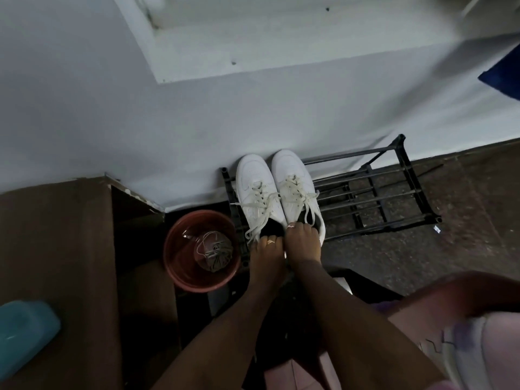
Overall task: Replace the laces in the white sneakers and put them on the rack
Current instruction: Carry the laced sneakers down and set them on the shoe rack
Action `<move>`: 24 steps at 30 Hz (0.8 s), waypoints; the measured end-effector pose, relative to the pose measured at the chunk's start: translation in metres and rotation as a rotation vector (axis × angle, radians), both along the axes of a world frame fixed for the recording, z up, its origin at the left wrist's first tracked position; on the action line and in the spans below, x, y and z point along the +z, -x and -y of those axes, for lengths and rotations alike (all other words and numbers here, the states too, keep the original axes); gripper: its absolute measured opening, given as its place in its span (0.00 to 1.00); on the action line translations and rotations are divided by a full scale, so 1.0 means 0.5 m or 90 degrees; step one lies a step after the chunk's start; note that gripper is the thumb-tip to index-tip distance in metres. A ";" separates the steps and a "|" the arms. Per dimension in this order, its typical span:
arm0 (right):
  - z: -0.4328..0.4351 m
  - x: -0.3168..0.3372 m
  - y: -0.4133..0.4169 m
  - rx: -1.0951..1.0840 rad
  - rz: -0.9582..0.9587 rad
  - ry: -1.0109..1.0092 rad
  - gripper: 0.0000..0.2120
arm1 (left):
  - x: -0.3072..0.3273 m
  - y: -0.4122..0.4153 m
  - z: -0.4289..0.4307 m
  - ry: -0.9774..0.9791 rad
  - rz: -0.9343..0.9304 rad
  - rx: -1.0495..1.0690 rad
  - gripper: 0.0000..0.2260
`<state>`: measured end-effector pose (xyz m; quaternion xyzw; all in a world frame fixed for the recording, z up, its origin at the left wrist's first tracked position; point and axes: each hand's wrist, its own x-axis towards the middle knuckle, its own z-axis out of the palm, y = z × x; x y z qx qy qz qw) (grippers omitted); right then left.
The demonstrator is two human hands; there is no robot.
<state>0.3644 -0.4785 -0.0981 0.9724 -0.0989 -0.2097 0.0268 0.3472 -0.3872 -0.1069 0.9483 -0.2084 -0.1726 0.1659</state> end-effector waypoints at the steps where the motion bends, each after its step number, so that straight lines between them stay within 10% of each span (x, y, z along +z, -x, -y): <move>1: -0.010 0.004 0.004 -0.004 0.012 -0.002 0.05 | 0.004 0.001 -0.006 0.011 0.002 -0.005 0.12; 13: -0.361 0.119 -0.042 0.310 0.159 -0.240 0.11 | 0.164 0.008 -0.342 -0.010 -0.011 0.248 0.21; 20: -0.684 0.143 -0.027 0.425 -0.129 -0.512 0.20 | 0.197 0.062 -0.640 0.187 0.028 0.979 0.20; 24: -0.786 0.105 0.011 0.135 -0.306 -0.719 0.27 | 0.168 0.092 -0.725 0.154 0.024 1.298 0.30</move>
